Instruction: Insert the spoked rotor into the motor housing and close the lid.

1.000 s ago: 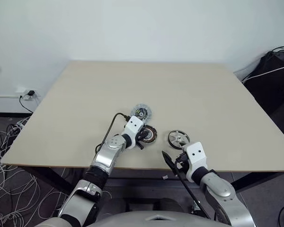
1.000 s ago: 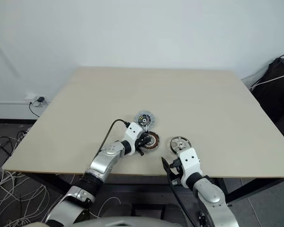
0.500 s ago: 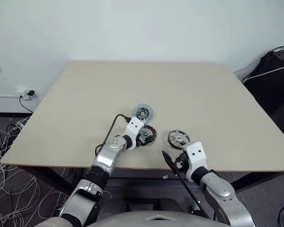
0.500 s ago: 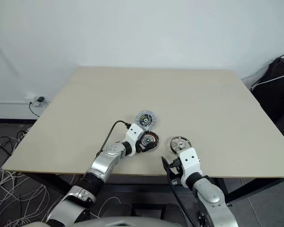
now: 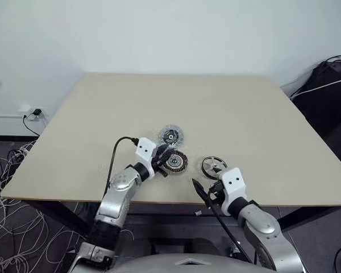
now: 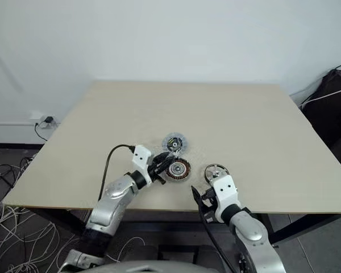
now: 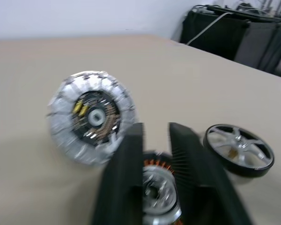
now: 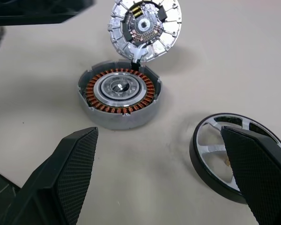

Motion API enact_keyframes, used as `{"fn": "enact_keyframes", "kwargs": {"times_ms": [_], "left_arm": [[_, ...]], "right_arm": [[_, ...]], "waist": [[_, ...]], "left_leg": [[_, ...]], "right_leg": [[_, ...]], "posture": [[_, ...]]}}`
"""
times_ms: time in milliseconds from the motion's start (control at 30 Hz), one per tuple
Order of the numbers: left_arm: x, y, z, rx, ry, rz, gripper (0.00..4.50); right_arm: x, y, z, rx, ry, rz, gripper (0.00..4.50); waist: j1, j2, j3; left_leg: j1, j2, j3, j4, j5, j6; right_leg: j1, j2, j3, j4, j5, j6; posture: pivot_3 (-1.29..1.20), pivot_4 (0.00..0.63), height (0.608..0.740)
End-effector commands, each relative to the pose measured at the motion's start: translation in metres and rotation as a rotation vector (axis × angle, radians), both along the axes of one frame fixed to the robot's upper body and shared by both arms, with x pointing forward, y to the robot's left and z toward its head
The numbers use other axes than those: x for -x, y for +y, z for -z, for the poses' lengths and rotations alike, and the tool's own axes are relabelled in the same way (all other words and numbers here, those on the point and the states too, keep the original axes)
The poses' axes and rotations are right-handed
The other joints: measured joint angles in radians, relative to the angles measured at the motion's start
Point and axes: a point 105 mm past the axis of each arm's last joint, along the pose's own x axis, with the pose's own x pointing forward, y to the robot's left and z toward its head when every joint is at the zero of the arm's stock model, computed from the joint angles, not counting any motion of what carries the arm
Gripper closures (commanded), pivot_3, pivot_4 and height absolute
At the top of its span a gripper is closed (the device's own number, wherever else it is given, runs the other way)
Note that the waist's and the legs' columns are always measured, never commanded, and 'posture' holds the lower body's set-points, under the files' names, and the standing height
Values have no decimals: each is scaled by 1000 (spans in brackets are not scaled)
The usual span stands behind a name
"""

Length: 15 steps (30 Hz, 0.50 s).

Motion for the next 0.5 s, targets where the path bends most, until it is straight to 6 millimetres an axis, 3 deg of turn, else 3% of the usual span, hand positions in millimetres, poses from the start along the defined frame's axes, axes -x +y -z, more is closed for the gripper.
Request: {"fn": "enact_keyframes", "kwargs": {"times_ms": [33, 267, 500], "left_arm": [[0, 25, -14, 38, -61, -109, 4494], [22, 62, -1, -39, -158, -271, 4494], [48, 67, 14, -13, -112, -297, 4494]], "right_arm": [[-11, -4, 1, 58, -11, 31, 0], [-27, 17, 1, 58, 11, -12, 0], [-46, 39, -5, 79, -3, -82, 0]], "waist": [[0, 0, 0], [1, 1, 0], [0, 1, 0]], "left_leg": [[0, 0, 0, 0, 0, 0], [0, 0, 0, 0, 0, 0], [0, -1, 0, 0, -1, 0]], "right_leg": [[0, 0, 0, 0, 0, 0], [0, 0, 0, 0, 0, 0], [0, -1, 0, 0, 0, 0]], "posture": [[0, 0, 740], [0, 0, 740], [0, 0, 740]]}}
